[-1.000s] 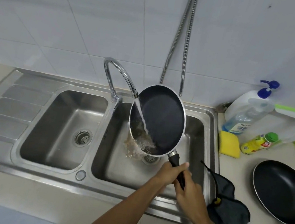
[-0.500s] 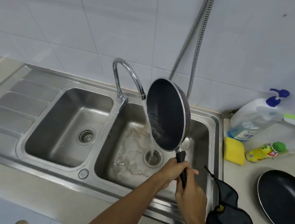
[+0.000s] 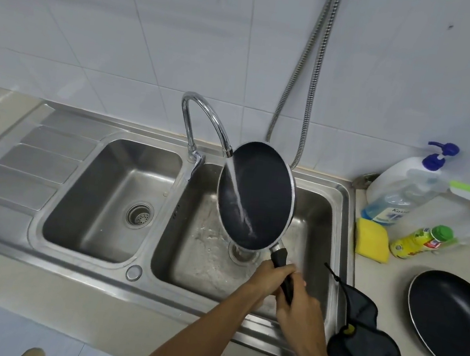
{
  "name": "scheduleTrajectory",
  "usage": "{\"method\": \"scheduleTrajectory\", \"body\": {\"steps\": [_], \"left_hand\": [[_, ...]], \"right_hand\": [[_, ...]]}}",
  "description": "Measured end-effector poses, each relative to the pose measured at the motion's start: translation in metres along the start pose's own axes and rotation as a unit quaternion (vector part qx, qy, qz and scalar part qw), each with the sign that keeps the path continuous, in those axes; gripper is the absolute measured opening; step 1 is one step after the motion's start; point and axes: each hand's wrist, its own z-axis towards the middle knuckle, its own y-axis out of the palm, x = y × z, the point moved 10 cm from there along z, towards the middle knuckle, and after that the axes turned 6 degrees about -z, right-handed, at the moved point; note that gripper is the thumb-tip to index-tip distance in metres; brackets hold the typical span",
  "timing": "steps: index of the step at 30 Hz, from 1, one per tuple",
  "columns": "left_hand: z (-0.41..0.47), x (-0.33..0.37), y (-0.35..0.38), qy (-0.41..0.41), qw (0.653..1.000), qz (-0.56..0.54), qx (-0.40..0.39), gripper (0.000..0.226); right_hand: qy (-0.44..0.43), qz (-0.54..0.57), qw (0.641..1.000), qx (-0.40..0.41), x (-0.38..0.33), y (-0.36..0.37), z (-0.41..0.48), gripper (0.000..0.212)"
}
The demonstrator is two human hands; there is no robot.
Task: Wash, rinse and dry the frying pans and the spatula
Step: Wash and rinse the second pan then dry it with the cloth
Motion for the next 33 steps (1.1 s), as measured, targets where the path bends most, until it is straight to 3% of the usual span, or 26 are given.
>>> {"method": "scheduleTrajectory", "body": {"steps": [6,17,21,27,33], "left_hand": [[-0.007,-0.006,-0.034,0.047,0.993,0.03,0.106,0.017],[-0.017,-0.025,-0.054,-0.003,0.994,-0.029,0.108,0.029],[-0.023,-0.019,-0.058,0.026,0.992,0.011,0.12,0.023],[-0.034,-0.01,-0.065,0.076,0.978,0.128,0.148,0.037],[-0.045,-0.009,-0.055,0.089,0.99,0.032,0.109,0.04]], "right_hand": [[0.053,0.118,0.989,-0.078,0.004,0.017,0.003,0.005],[0.049,0.167,0.98,-0.092,0.005,0.032,-0.013,0.008],[0.054,0.179,0.978,-0.094,0.002,0.033,-0.014,0.008],[0.073,0.194,0.969,-0.136,-0.004,0.034,-0.018,0.023],[0.089,0.222,0.947,-0.214,-0.025,0.021,-0.021,0.014]]}}
